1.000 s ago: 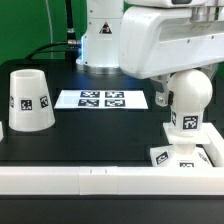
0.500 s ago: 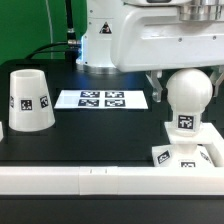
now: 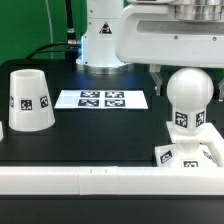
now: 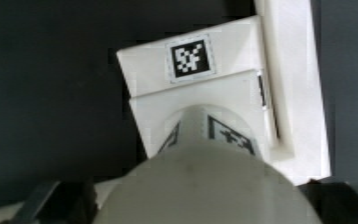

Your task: Assemble lamp

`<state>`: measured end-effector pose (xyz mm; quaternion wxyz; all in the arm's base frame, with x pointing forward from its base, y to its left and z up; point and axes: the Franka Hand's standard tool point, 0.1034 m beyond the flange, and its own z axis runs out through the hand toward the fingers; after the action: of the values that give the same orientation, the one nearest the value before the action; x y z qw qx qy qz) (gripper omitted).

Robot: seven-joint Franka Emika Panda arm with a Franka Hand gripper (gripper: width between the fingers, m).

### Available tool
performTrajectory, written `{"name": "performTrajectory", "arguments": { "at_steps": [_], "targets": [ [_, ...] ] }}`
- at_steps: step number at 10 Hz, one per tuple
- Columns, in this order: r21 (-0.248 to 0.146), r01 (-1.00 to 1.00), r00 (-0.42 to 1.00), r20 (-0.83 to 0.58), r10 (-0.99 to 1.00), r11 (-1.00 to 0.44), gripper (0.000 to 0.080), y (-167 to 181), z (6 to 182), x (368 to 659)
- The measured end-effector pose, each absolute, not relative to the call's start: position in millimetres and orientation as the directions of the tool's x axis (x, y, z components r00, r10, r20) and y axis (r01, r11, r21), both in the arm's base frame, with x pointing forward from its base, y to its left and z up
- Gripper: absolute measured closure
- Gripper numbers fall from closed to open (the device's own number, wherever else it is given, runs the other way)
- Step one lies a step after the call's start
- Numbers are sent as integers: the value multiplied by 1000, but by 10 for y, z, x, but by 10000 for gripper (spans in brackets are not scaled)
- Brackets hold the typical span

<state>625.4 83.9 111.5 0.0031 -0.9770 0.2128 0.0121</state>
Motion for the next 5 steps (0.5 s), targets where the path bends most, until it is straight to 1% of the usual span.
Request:
{"name": "performTrajectory", "arguments": {
  "at_steps": [2,4,5],
  "targets": [
    [1,-563,826,-44,-562,-826,223,885,1098,6224],
    [-1,-653,756,-55,-652,-757,223,901,1098,6220],
    [-1,-694,719,-55,-693,-720,163,918,1097,6220]
  ]
}}
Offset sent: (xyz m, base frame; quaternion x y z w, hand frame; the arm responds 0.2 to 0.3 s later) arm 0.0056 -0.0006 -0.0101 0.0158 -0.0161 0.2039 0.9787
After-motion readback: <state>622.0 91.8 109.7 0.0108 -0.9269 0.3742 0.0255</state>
